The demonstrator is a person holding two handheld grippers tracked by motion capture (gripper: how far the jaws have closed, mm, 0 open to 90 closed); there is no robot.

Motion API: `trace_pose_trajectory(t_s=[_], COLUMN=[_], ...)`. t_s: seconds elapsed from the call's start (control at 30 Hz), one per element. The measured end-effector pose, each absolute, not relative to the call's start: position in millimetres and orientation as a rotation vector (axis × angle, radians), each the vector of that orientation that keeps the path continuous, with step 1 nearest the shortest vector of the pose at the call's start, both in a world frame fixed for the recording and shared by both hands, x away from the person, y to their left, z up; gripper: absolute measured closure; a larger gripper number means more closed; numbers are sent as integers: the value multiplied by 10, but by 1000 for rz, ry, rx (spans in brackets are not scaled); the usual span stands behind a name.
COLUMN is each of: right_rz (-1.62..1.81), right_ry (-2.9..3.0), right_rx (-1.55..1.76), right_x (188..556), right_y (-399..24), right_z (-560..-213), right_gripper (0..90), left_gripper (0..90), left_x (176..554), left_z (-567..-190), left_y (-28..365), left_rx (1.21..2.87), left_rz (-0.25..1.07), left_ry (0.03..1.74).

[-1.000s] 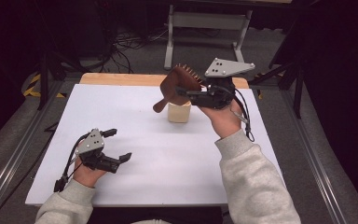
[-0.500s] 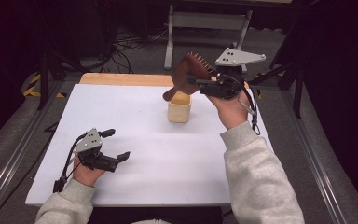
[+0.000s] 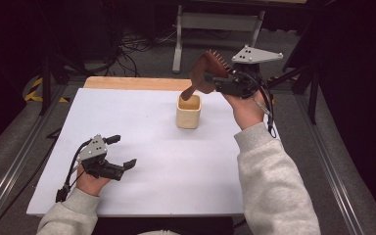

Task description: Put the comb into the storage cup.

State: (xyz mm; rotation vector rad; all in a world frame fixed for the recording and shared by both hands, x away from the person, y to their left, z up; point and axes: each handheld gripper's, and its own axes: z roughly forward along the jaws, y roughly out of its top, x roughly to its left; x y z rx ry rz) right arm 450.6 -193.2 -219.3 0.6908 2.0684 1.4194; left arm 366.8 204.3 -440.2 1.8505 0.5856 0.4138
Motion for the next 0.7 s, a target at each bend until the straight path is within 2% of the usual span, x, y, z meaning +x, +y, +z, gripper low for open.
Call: trace_pose_trajectory(t_s=[0.7], right_rz=[1359], right_ry=[2103], right_rx=[799], right_x=[4773], right_y=[-1934], right_z=[-2359], right_gripper=[541], left_gripper=[1], left_x=[3659], left_z=[-4391], left_y=[2043], left_rx=[1845], left_rz=[421], left_ry=[583])
